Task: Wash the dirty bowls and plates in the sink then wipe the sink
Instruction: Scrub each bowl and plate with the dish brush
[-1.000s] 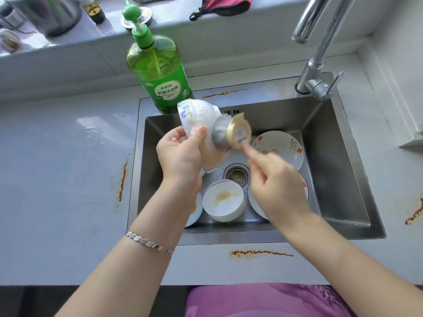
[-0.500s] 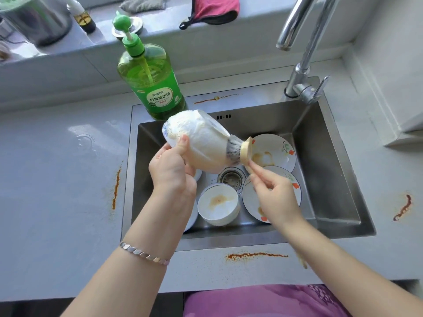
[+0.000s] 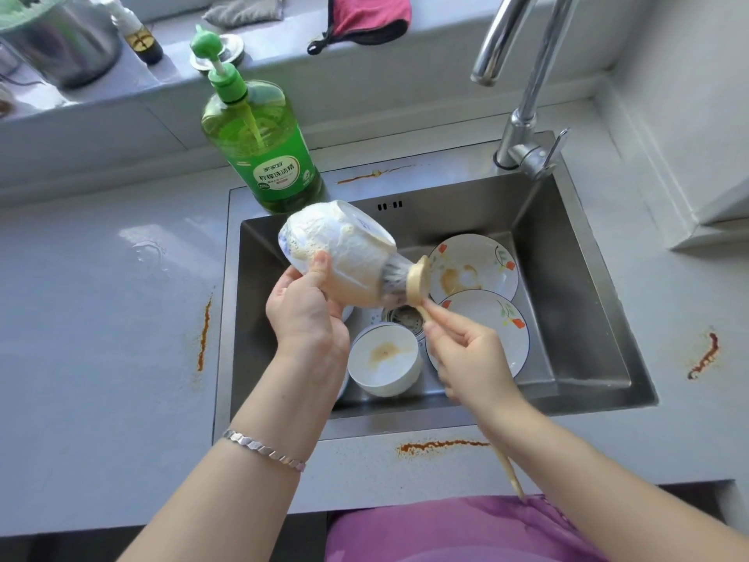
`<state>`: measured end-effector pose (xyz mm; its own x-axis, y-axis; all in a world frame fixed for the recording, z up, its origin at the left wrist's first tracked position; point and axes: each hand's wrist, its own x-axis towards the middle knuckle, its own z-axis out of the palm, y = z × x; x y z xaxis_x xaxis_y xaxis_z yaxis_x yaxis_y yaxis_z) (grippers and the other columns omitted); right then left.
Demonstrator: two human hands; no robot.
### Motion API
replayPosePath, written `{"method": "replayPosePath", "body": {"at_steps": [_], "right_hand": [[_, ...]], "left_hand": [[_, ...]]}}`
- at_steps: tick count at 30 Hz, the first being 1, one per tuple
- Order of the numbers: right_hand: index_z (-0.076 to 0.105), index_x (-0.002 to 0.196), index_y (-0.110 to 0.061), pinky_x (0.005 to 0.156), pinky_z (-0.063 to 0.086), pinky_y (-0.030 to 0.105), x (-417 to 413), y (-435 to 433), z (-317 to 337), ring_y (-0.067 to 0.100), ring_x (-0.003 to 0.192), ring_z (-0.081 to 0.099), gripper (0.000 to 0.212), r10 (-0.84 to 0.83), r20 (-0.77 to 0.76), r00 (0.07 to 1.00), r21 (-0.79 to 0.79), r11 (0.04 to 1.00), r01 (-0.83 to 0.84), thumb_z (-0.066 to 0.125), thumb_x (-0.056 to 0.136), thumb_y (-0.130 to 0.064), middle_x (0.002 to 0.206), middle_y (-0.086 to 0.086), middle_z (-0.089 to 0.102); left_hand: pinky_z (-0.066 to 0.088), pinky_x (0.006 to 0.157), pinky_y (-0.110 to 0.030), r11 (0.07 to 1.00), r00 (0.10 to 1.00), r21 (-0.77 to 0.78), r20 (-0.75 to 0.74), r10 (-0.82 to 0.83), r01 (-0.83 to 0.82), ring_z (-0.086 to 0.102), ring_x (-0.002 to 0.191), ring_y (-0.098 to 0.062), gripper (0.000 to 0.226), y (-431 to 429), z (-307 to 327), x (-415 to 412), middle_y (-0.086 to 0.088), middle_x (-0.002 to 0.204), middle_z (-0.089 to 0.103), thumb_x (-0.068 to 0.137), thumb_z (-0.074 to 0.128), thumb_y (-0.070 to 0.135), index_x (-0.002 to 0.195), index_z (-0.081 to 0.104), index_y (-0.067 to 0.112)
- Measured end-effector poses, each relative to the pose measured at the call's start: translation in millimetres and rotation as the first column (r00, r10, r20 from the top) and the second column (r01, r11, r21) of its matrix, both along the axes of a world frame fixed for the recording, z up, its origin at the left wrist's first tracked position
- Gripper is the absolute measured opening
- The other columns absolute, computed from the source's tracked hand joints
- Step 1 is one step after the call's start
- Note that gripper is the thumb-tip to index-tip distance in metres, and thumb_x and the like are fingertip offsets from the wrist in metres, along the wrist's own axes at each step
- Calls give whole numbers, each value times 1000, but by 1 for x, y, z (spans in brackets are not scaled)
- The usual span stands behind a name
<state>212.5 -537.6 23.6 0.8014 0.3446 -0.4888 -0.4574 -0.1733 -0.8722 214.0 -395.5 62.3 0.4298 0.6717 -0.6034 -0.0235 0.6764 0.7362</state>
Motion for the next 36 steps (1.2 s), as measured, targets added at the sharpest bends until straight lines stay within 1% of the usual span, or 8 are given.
{"method": "replayPosePath", "body": {"at_steps": [13,17,19,22,26,30,34,36], "right_hand": [[56,117,-34,33,14,11,18,-24,-9,4,36,18,31,-64,-341,938,95,990,102,45,97,-13,58,0,33],[52,129,-24,31,13,10,39,-38,-9,3,34,18,35,13,-357,934,24,1000,-4,43,97,-12,61,2,32],[54,129,-25,33,13,10,49,-40,-5,4,36,18,36,129,-296,947,-44,988,-149,43,97,-13,61,1,32],[57,123,-30,33,26,11,48,-36,8,2,33,30,37,370,-26,928,-154,916,-370,45,96,-8,54,-11,44],[59,118,-39,66,49,14,32,-27,15,-13,70,60,36,605,247,757,-356,783,-510,49,95,-14,106,-16,67],[56,111,-51,98,46,43,46,-30,-1,30,114,56,38,512,154,845,-411,811,-417,48,95,-17,117,7,66],[60,112,-40,92,43,8,30,-25,16,-18,104,52,35,530,269,804,-245,845,-475,52,93,-12,108,-28,61],[61,112,-39,89,39,3,32,-25,17,-18,104,52,35,545,288,787,-264,836,-482,53,92,-12,108,-29,61]], "left_hand": [[56,54,-23,955,957,-94,97,-274,283,69,72,-14,14,22,-11,-29,-4,79,71,94,47,8,96,61,8],[54,52,-22,821,819,-14,81,-567,570,69,64,-11,35,45,-21,-50,-2,76,72,60,81,25,88,71,8],[54,54,-24,692,696,83,-31,-718,717,69,66,-15,62,55,-26,-56,-6,78,72,38,91,32,90,70,6],[53,56,-23,487,533,222,-251,-808,845,68,67,-16,53,62,-26,-56,-6,76,72,44,80,30,89,67,6],[53,64,-27,289,412,330,-412,-812,899,66,72,-15,48,61,-23,-52,-7,80,71,52,76,31,90,67,3],[54,63,-25,270,415,374,-389,-822,887,67,73,-14,46,60,-17,-52,-3,79,72,53,74,37,88,67,8],[53,62,-23,299,459,410,-381,-802,862,67,73,-13,42,59,-18,-49,1,76,72,53,72,38,86,66,12],[54,64,-25,284,453,417,-393,-800,864,67,74,-14,35,59,-19,-48,2,77,72,58,73,32,87,66,13]]}}
